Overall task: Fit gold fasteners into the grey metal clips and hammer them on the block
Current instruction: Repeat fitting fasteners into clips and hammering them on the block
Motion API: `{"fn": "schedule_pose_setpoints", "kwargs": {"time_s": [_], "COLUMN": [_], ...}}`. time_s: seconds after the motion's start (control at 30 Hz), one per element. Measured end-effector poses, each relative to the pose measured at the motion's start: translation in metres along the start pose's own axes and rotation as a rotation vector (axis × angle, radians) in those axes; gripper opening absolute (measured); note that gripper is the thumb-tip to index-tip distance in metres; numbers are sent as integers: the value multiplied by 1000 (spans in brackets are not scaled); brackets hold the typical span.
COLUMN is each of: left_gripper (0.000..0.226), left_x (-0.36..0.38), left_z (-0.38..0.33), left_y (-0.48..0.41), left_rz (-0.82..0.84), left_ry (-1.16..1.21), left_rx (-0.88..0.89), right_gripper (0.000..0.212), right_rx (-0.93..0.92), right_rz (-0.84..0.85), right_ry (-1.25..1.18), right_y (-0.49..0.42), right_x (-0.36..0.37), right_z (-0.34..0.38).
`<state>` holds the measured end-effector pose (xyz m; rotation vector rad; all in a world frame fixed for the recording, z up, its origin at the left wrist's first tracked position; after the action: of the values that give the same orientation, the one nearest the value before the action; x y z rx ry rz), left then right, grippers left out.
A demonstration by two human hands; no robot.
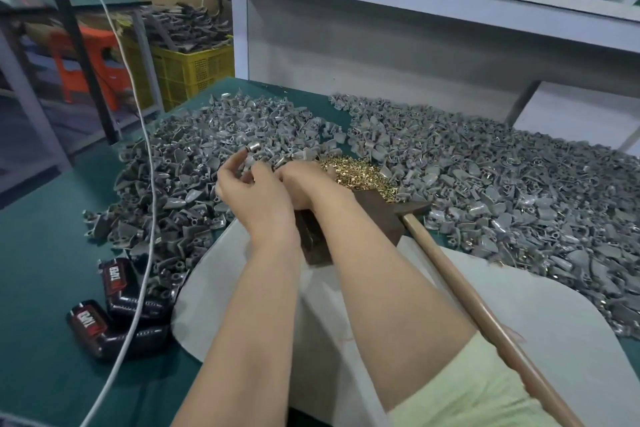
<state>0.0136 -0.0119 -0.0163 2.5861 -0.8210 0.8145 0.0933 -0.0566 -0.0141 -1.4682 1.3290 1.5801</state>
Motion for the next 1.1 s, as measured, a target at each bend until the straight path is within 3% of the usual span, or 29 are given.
{"fn": "schedule_pose_setpoints", "kwargs": {"time_s": [0.17,0.27,0.43,0.53,0.67,0.73,0.93,1.1], "left_gripper": [23,23,23,21,21,21,21,21], "left_x": [1,1,4,3,0,0,0,0], "left_z": [1,1,3,3,0,0,2,-1], "left_y": [1,2,5,5,1,2,2,3], "left_rz": [-9,1,45,33,6,2,-4,-7], "left_ry": [9,10,13,24,32,15,12,-3], "left_rx": [-18,-12,-29,-28,-2,10,6,4], "right_gripper": [27,8,22,27,38,33,11,19], "right_rx": [-7,-31,72,40,7,-7,64,121], "right_rz": [-22,-155,-331,-249,11,48,-201,-445], "right_ry": [-62,-174,-235,-219,-57,-6,-170,-406], "right_y": [-4,1,9,16,12,9,9,15], "right_x": [-3,-4,-5,-6,-3,-4,-4,-4], "right_z": [5,4,-15,-17,-7,-3,-3,-19]}}
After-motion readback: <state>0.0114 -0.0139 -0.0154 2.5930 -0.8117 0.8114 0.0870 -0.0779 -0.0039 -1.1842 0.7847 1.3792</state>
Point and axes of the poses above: each hand's wrist, its own y-axis away from the middle knuckle, its own x-axis out of the palm, z = x × y, the point moved 3 cm from there along -y, towards the middle knuckle, and after that the axes turned 11 degrees about y, right-handed, at the moved point
